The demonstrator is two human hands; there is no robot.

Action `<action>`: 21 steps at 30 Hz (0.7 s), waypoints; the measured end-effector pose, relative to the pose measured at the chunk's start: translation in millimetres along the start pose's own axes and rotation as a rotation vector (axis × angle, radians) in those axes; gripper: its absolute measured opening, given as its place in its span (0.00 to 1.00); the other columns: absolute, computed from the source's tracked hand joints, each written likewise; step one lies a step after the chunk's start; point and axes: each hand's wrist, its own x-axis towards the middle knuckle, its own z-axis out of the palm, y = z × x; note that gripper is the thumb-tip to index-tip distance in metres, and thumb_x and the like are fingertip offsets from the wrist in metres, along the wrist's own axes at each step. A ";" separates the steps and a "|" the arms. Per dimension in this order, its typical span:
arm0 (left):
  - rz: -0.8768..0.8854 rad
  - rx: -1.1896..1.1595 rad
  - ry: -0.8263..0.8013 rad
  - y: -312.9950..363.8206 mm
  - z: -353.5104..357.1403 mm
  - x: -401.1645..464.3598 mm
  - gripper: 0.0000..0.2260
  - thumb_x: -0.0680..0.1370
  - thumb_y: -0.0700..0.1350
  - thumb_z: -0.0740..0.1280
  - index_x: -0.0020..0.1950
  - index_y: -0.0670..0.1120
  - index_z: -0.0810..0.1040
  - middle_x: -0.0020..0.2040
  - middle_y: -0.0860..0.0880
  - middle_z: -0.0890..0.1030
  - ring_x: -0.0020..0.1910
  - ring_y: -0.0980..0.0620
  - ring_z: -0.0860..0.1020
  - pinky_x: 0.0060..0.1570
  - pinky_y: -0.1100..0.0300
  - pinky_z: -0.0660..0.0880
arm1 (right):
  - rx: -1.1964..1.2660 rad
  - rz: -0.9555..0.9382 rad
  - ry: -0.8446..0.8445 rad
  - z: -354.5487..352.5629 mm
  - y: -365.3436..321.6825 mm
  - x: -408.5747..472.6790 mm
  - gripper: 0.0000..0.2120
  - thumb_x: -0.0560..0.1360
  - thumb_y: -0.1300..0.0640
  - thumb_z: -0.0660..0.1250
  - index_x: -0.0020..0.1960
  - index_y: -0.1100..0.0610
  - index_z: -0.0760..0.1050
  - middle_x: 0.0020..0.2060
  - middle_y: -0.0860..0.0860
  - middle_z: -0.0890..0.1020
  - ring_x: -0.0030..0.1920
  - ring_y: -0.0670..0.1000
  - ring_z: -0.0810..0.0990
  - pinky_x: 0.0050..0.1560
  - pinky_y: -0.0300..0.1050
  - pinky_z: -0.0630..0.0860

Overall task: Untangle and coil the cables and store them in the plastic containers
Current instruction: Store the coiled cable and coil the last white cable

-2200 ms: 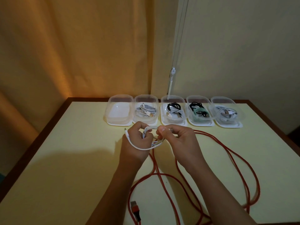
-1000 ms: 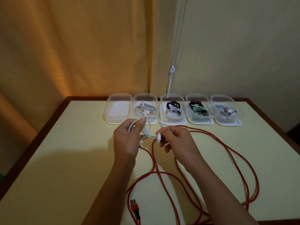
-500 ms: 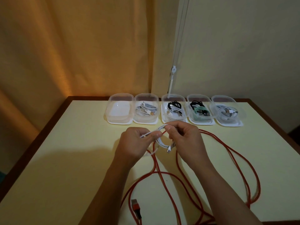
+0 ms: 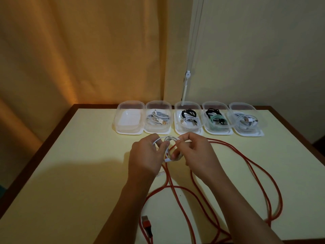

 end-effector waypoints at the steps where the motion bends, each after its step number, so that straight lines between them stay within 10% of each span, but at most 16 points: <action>1: -0.015 0.018 -0.001 0.2 0.0 -0.5 0.16 0.76 0.54 0.70 0.33 0.49 0.73 0.22 0.52 0.67 0.23 0.55 0.66 0.26 0.60 0.65 | -0.012 -0.009 -0.013 -0.1 0.7 -0.3 0.07 0.81 0.54 0.64 0.48 0.54 0.78 0.34 0.48 0.86 0.36 0.42 0.84 0.38 0.37 0.71; 12: 0.157 -0.076 -0.158 -1.9 -5.2 -0.5 0.17 0.84 0.51 0.55 0.39 0.51 0.76 0.25 0.53 0.71 0.27 0.55 0.70 0.29 0.59 0.66 | 0.089 -0.016 0.046 -2.1 8.3 4.5 0.10 0.83 0.57 0.63 0.49 0.55 0.82 0.36 0.48 0.86 0.35 0.40 0.81 0.34 0.29 0.72; 21: -0.135 -0.500 -0.431 -4.1 -18.1 5.8 0.12 0.82 0.44 0.63 0.45 0.44 0.85 0.33 0.49 0.82 0.34 0.54 0.81 0.37 0.61 0.79 | 0.139 -0.082 0.044 -0.1 9.4 6.1 0.09 0.83 0.59 0.62 0.50 0.58 0.81 0.29 0.48 0.78 0.30 0.41 0.75 0.33 0.31 0.70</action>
